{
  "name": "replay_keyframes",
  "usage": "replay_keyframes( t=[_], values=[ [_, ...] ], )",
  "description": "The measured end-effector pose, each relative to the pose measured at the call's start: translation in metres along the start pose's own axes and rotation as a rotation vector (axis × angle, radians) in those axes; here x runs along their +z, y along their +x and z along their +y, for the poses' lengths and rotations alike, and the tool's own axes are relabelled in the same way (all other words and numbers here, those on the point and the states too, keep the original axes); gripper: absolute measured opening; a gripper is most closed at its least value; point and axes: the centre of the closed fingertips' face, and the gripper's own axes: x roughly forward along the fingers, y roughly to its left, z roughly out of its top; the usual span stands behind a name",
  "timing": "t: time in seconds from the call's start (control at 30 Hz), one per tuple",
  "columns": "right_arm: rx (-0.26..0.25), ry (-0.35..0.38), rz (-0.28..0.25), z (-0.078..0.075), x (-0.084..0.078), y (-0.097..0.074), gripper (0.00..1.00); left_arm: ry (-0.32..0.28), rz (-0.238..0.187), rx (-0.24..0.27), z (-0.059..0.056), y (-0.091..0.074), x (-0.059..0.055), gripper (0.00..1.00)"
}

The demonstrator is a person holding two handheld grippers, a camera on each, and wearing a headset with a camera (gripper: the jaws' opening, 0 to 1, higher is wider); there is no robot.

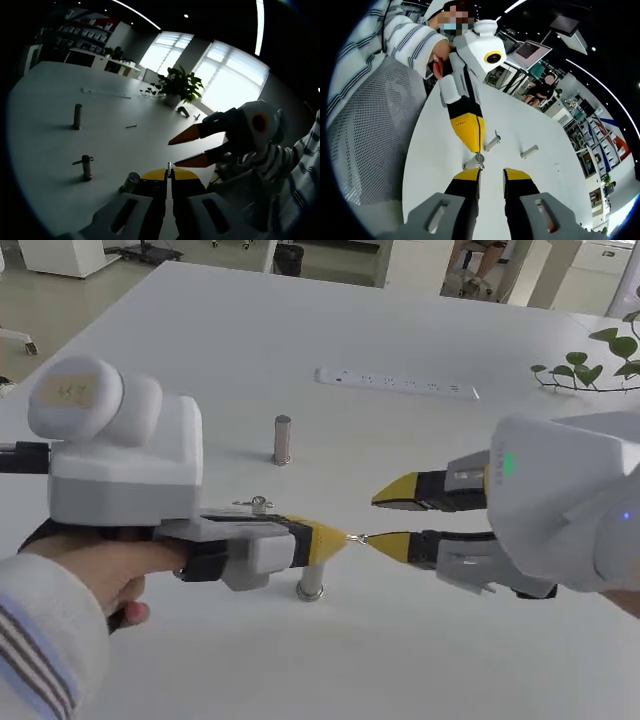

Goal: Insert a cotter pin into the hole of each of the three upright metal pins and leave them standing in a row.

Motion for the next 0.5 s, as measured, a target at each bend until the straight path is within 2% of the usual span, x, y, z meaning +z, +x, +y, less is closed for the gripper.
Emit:
replay_keyframes(
  t=[0.17,0.3,0.4,0.43,0.5],
  values=[
    [0.013,0.100,0.002,0.000,-0.006,-0.002,0.15,0.075,0.004,-0.017,-0.001,-0.005,0.004,0.00],
    [0.059,0.224,-0.055,0.002,-0.002,-0.004,0.17,0.179,-0.002,-0.034,-0.003,-0.009,0.009,0.00],
    [0.100,0.311,-0.105,0.004,0.003,-0.005,0.18,0.267,-0.007,-0.050,-0.006,-0.012,0.012,0.00],
    [0.093,0.319,-0.120,0.001,0.005,-0.006,0.17,0.323,-0.023,-0.056,-0.008,-0.013,0.015,0.00],
    [0.114,0.349,-0.139,0.002,0.007,-0.007,0.16,0.416,-0.046,-0.064,-0.011,-0.015,0.019,0.00]
  ],
)
